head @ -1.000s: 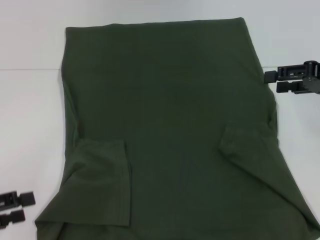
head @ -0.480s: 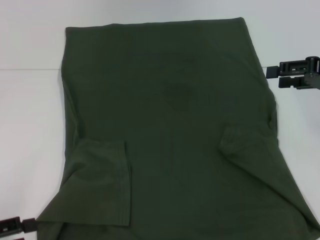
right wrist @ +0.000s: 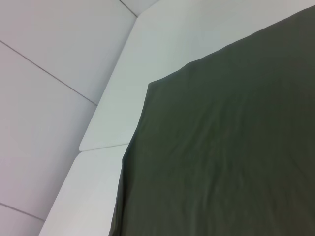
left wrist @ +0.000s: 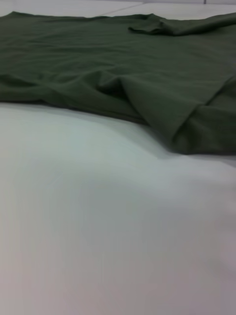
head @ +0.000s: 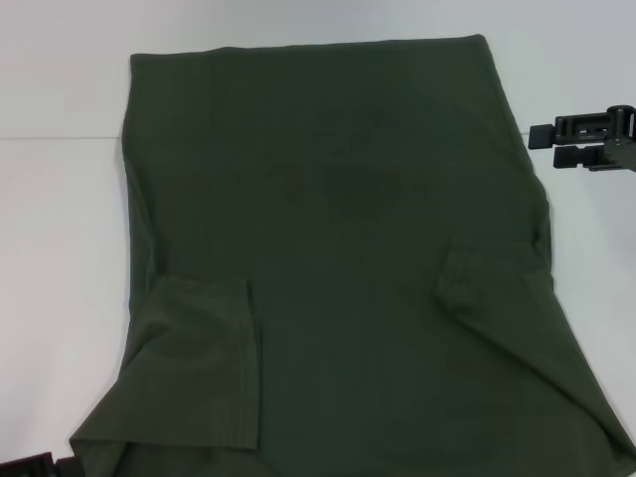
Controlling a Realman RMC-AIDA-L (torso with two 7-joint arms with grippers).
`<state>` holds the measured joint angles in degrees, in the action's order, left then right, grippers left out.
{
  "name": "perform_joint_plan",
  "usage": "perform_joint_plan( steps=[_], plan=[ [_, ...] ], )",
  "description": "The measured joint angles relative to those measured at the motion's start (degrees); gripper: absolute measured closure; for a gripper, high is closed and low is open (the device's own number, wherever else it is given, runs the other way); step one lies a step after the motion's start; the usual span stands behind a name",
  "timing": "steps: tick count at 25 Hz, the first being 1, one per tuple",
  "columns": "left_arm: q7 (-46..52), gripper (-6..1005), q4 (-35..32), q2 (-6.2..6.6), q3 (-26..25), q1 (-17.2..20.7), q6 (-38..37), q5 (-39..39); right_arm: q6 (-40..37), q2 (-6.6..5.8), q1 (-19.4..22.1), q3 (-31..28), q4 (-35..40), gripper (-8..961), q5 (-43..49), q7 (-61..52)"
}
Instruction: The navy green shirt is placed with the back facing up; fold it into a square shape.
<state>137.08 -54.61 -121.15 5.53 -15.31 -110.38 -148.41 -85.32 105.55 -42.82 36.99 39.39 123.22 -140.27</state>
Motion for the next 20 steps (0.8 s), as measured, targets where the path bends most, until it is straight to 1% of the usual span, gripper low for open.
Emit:
perform_joint_plan(
  steps=[11, 20],
  plan=[
    [0.03, 214, 2.08, -0.36, 0.63, 0.12, 1.54, -0.98, 0.39, 0.0, 0.12, -0.08, 0.07, 224, 0.0, 0.0],
    [-0.18, 217, 8.5, 0.3, 1.33, -2.82, 5.96, -0.91, 0.71, 0.0, 0.46, -0.08, 0.07, 223, -0.05, 0.0]
  ],
)
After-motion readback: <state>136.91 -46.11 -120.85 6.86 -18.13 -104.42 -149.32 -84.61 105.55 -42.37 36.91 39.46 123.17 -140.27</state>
